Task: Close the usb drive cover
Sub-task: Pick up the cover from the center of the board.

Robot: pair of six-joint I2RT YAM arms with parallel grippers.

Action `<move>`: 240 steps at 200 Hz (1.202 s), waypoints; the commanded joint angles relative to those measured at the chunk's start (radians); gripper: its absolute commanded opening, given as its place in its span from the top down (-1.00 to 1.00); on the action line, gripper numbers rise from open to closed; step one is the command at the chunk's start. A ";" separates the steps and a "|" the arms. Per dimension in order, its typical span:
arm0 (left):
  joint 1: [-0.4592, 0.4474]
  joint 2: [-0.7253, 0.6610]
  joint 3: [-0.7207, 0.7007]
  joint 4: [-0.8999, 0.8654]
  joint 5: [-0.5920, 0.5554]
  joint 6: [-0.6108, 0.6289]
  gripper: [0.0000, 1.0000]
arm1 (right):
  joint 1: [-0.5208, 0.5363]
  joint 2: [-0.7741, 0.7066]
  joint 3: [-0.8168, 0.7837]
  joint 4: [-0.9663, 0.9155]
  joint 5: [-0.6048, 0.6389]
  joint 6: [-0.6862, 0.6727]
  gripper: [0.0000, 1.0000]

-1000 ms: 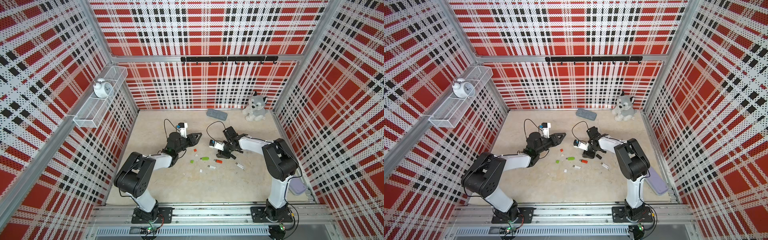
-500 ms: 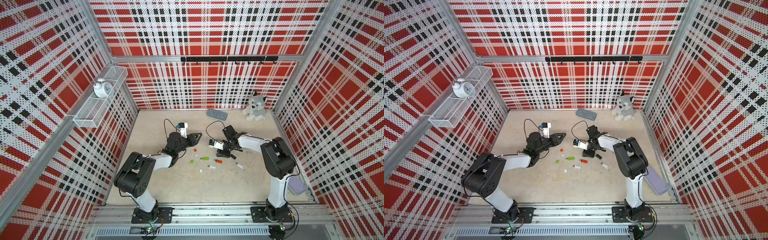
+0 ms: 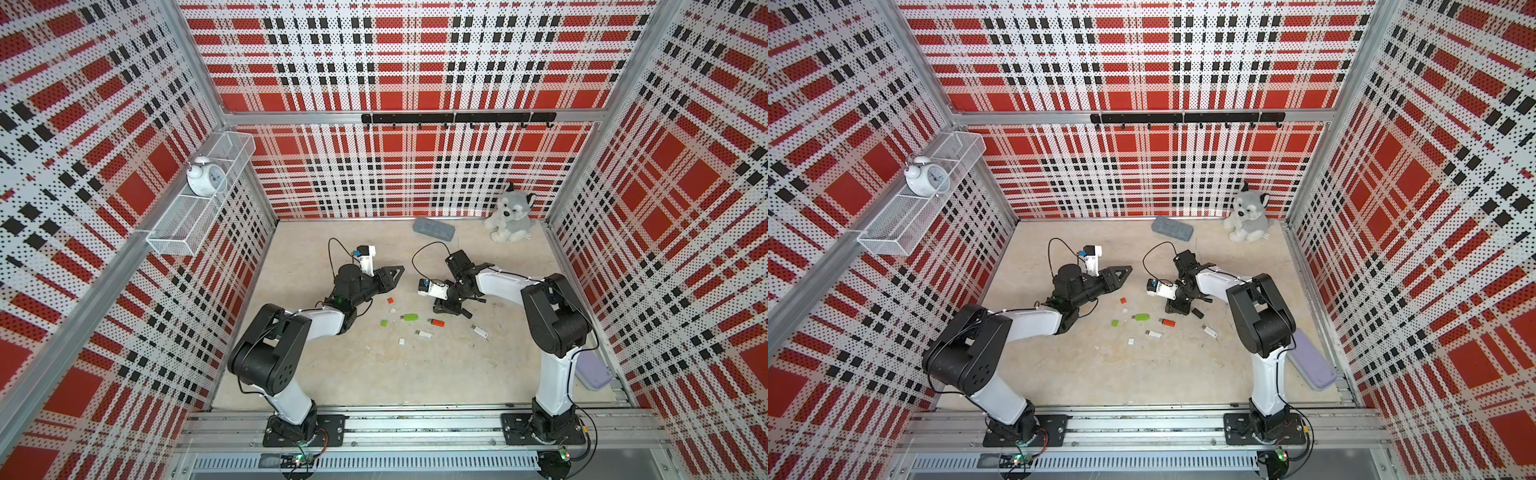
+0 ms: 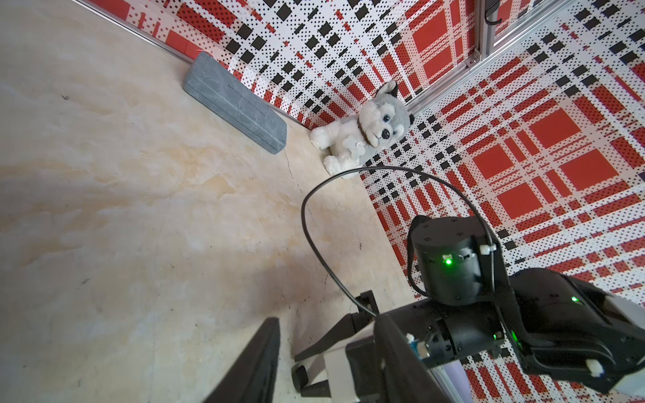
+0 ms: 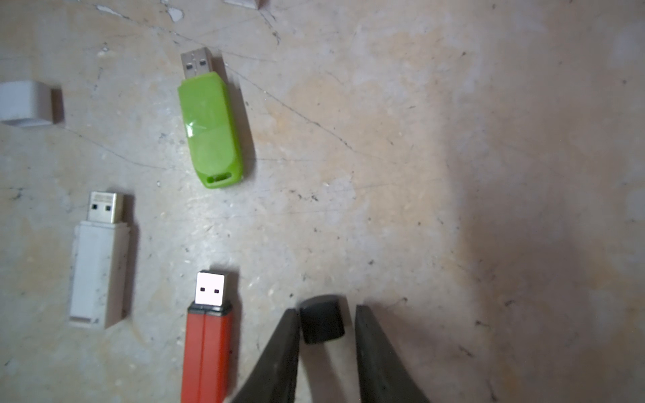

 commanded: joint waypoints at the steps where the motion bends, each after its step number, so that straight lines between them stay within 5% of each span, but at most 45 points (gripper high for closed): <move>1: 0.006 -0.014 -0.005 0.019 0.012 0.014 0.05 | -0.005 0.048 -0.014 -0.089 0.011 -0.007 0.44; 240: -0.041 0.127 0.062 0.018 0.098 -0.049 0.05 | -0.022 -0.137 -0.123 0.181 -0.048 0.066 0.54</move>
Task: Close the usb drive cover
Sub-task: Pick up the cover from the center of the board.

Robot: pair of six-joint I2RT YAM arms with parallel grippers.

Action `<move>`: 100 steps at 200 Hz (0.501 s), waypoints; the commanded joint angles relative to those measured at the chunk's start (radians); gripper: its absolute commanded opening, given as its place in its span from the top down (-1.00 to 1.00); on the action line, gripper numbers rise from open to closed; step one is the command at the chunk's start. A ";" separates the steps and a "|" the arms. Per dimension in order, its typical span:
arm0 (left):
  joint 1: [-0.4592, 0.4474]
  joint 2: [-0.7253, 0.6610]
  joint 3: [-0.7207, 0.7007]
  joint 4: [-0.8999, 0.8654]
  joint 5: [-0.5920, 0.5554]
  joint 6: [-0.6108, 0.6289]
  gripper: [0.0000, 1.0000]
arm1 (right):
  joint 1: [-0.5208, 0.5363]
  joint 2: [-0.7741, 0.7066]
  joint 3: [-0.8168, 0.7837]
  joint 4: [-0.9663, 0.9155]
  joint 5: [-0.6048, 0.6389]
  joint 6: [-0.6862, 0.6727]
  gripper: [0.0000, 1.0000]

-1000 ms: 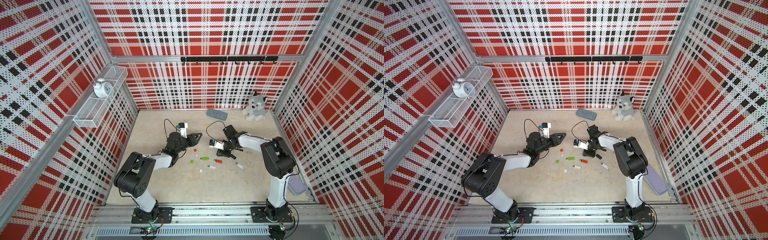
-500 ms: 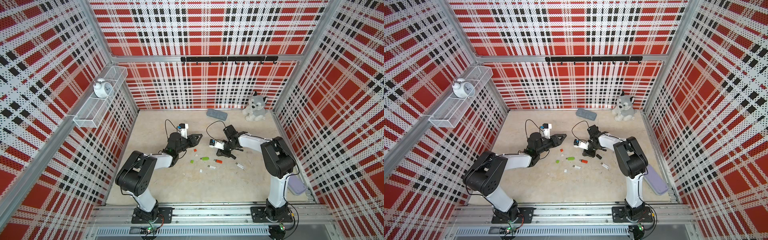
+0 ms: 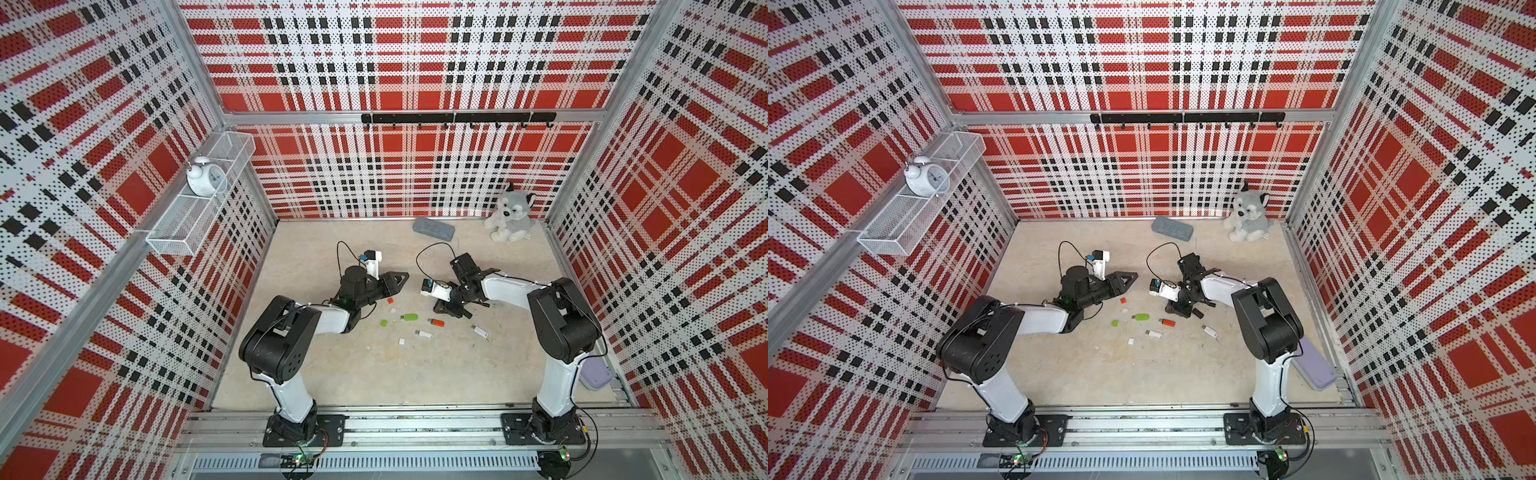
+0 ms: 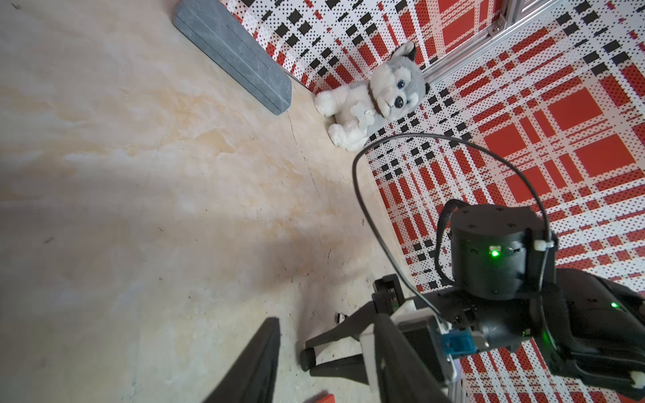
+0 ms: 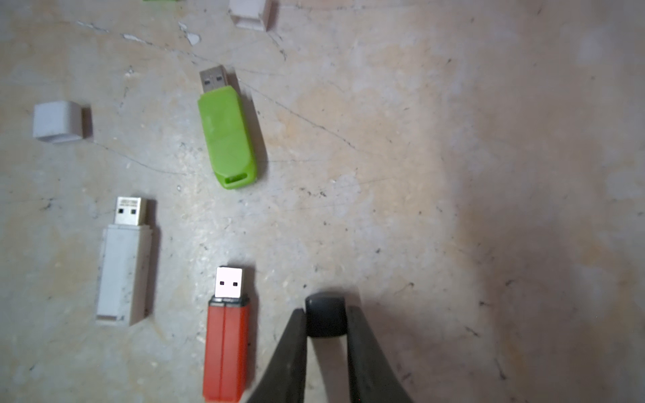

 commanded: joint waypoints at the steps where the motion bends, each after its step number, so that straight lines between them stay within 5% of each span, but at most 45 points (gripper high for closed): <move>1: -0.012 0.034 0.039 0.018 0.045 -0.016 0.05 | -0.012 -0.060 -0.014 0.066 -0.010 0.018 0.54; 100: -0.050 0.153 0.122 0.023 0.165 -0.083 0.08 | -0.012 -0.164 -0.095 0.260 -0.023 0.078 0.52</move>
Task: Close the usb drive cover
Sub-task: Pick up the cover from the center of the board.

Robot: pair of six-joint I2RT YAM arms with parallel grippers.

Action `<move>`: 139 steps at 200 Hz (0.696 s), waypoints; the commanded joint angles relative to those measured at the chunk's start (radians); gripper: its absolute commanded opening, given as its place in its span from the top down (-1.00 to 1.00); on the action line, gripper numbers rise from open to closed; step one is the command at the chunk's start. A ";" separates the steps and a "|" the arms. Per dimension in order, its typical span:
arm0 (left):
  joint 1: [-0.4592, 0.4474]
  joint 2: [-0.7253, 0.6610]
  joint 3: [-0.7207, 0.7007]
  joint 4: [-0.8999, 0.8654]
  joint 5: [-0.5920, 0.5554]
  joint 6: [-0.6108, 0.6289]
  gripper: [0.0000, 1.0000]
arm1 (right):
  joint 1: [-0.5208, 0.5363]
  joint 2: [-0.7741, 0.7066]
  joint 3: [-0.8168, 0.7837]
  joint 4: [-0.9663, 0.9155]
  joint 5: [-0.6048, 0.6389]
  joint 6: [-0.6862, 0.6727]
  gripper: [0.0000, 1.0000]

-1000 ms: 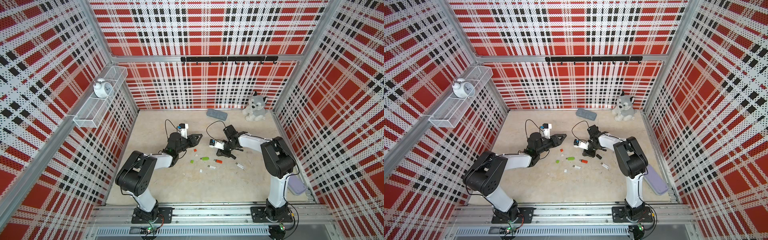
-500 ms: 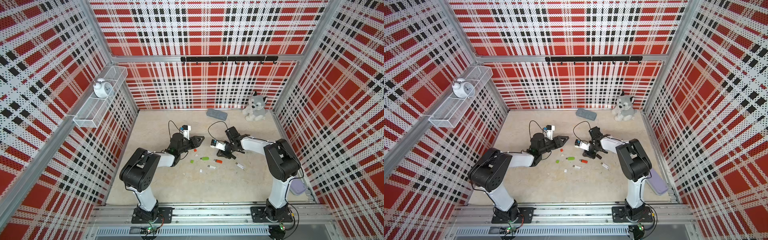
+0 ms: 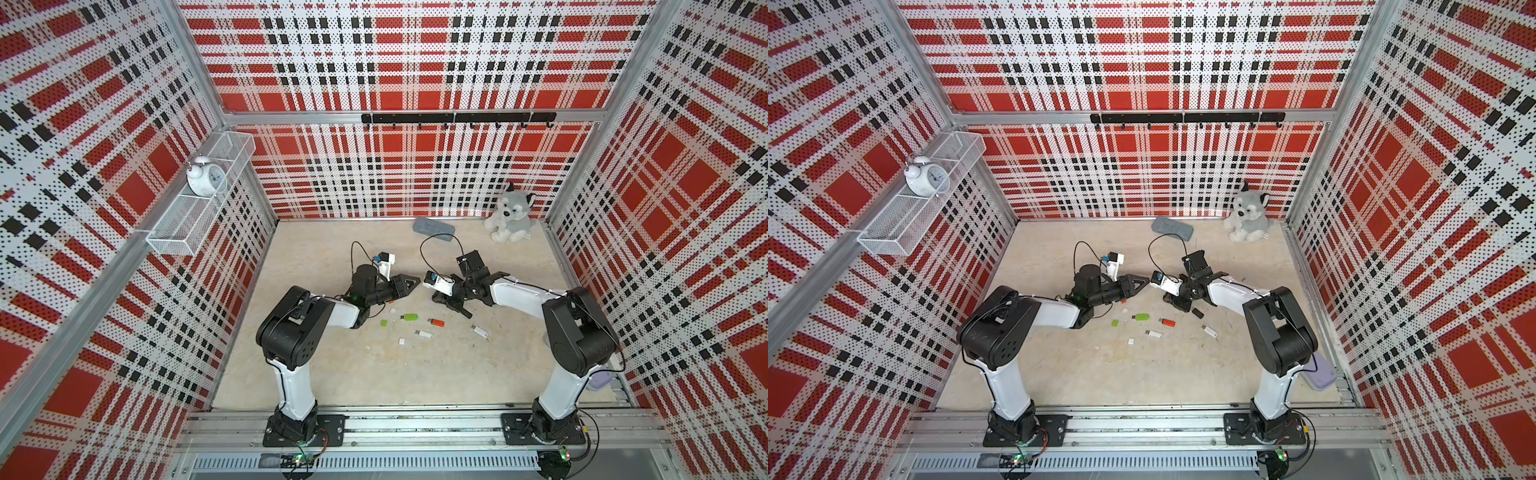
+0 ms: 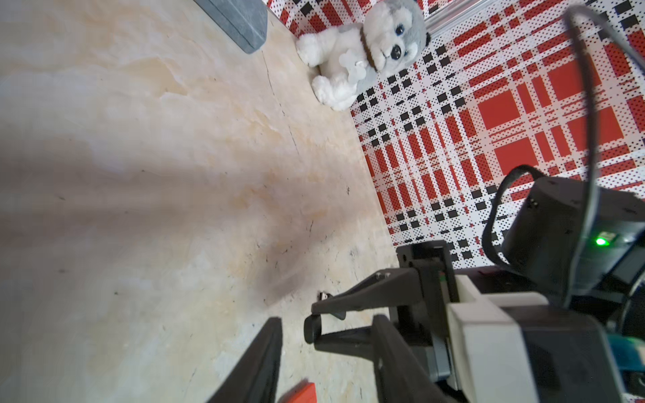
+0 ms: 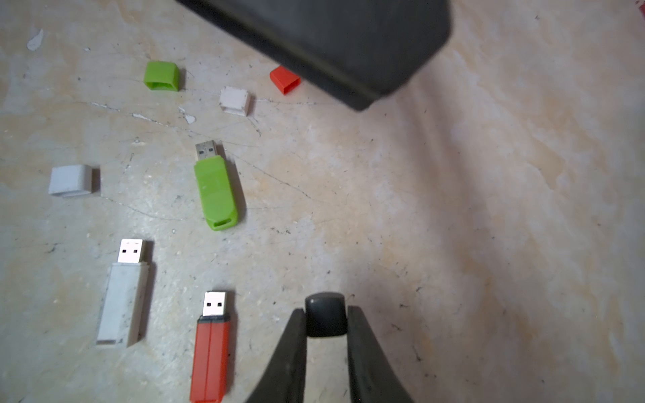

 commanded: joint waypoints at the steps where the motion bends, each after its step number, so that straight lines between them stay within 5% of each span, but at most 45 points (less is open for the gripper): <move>1: -0.005 0.036 0.040 0.024 0.062 -0.026 0.08 | -0.007 -0.046 -0.011 0.076 -0.016 0.027 0.52; 139: -0.043 0.236 0.118 0.305 0.176 -0.276 0.16 | -0.007 -0.069 -0.033 0.122 -0.038 0.044 0.52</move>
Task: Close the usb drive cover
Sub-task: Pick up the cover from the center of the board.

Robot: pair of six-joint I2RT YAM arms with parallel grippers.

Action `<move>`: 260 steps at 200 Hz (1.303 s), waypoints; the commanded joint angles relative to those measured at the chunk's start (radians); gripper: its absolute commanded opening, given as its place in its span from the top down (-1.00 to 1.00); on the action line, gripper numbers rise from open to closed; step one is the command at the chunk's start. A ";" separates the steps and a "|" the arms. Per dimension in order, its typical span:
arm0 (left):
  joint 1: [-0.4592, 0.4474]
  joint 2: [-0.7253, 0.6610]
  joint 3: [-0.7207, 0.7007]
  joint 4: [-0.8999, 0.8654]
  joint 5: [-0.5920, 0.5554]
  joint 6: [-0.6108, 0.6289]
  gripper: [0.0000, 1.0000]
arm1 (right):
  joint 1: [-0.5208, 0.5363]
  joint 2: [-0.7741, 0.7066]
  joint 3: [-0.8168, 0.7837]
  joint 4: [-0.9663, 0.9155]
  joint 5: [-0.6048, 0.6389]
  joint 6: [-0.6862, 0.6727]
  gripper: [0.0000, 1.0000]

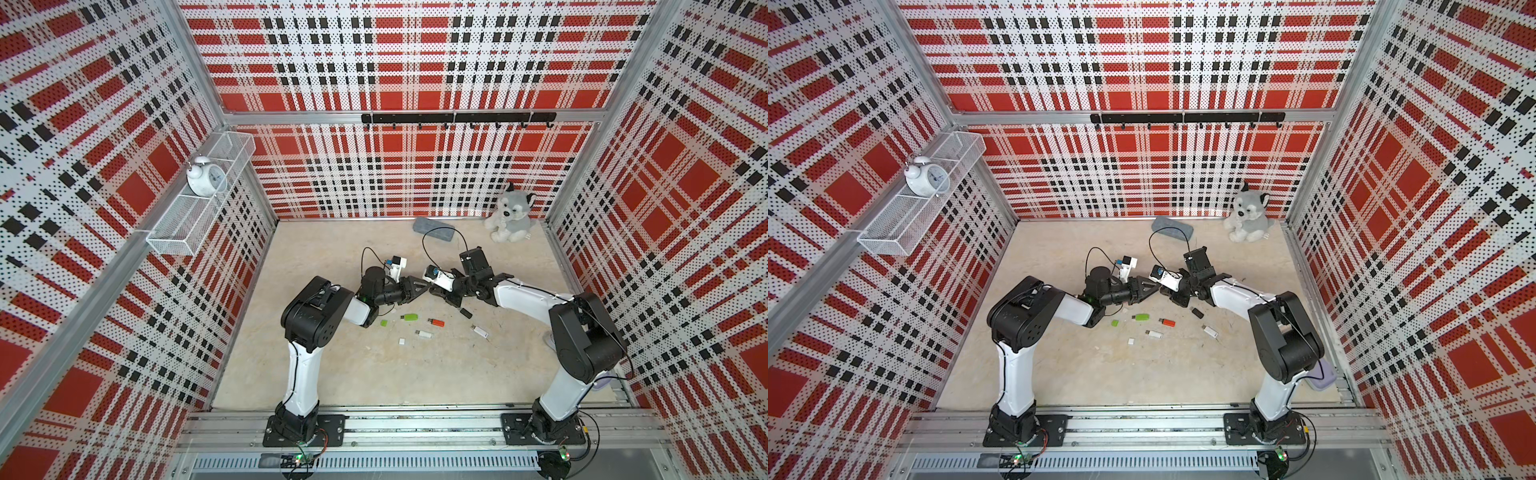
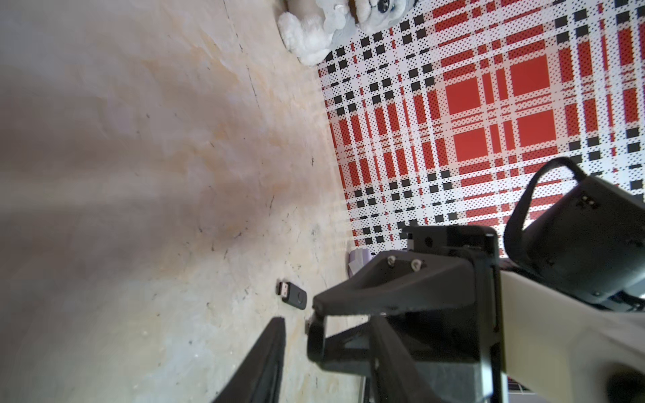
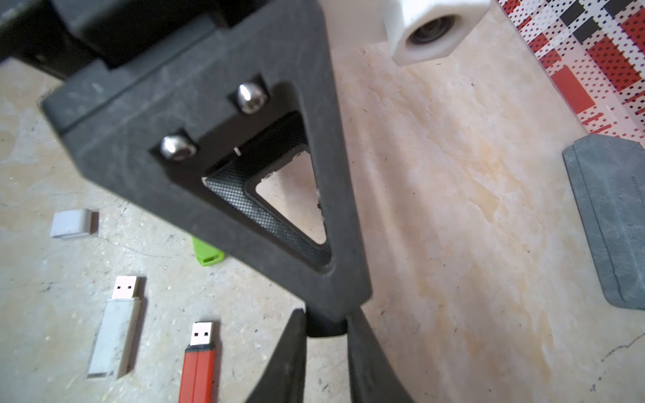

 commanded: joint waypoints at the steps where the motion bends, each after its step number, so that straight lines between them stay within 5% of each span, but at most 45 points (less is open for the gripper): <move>1: -0.012 0.028 0.022 0.084 0.018 -0.041 0.16 | -0.007 -0.026 -0.009 0.019 -0.018 0.012 0.52; 113: -0.017 0.048 0.023 0.086 0.027 -0.054 0.39 | -0.006 -0.023 -0.009 0.042 -0.016 0.021 0.52; 237: -0.018 0.058 0.041 0.086 0.028 -0.060 0.91 | -0.007 -0.029 -0.018 0.030 -0.020 0.006 0.52; 260: -0.014 0.046 0.037 0.087 0.025 -0.054 1.00 | -0.006 -0.042 -0.022 0.028 -0.002 0.019 0.39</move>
